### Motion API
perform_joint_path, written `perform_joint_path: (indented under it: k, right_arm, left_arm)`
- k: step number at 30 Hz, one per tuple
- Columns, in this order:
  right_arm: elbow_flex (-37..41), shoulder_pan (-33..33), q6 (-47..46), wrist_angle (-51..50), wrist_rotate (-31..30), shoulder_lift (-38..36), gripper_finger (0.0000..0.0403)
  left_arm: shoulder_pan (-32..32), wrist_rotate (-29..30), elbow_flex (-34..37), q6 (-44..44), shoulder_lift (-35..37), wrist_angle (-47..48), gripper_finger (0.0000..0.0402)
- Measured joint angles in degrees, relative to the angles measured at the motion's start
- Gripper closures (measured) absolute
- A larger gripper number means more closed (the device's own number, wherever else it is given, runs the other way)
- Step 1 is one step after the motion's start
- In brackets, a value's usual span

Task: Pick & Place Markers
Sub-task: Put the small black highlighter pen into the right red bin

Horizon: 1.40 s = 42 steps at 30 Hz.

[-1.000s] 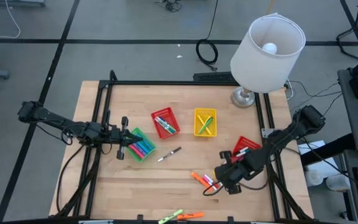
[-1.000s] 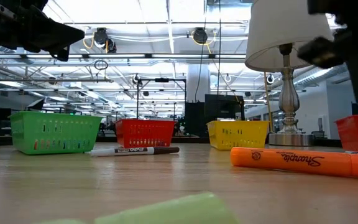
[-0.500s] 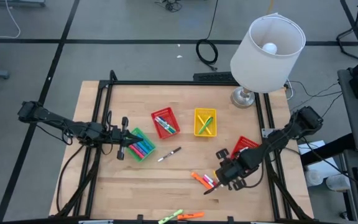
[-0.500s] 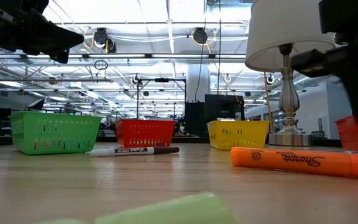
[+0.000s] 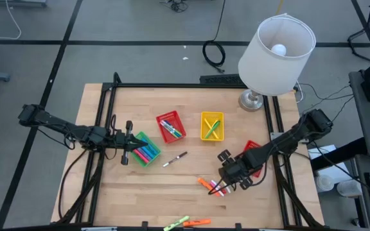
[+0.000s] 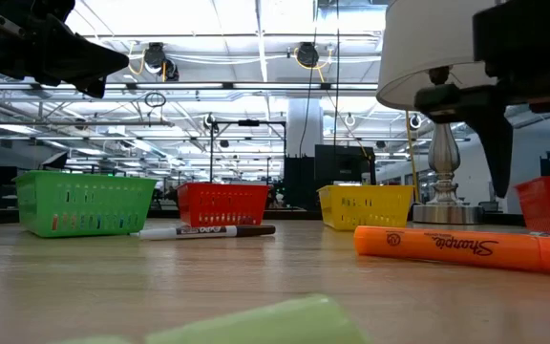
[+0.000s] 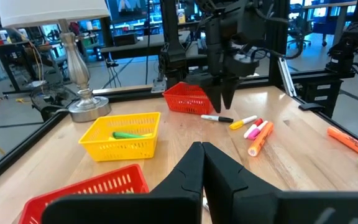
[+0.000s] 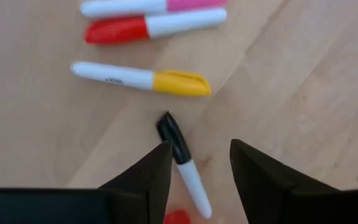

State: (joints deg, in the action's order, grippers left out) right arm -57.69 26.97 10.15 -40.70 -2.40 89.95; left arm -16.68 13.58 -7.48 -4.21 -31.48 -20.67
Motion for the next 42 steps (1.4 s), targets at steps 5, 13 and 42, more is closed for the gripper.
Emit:
perform_joint_path:
  k: [5,13,42]
  right_arm:
    - [3.58,-0.38,0.00,3.58,2.74,0.02,0.0254]
    - [9.59,-0.38,-0.43,9.02,4.21,-0.05,0.0254]
    - [3.25,-0.42,8.61,11.87,-4.83,-0.07,0.0381]
  left_arm:
    - [-0.01,0.01,0.00,0.00,0.00,0.46,0.0396]
    - [0.00,0.01,-0.01,0.11,0.00,0.44,0.0396]
    - [-0.01,0.01,0.01,0.22,0.02,0.70,0.0396]
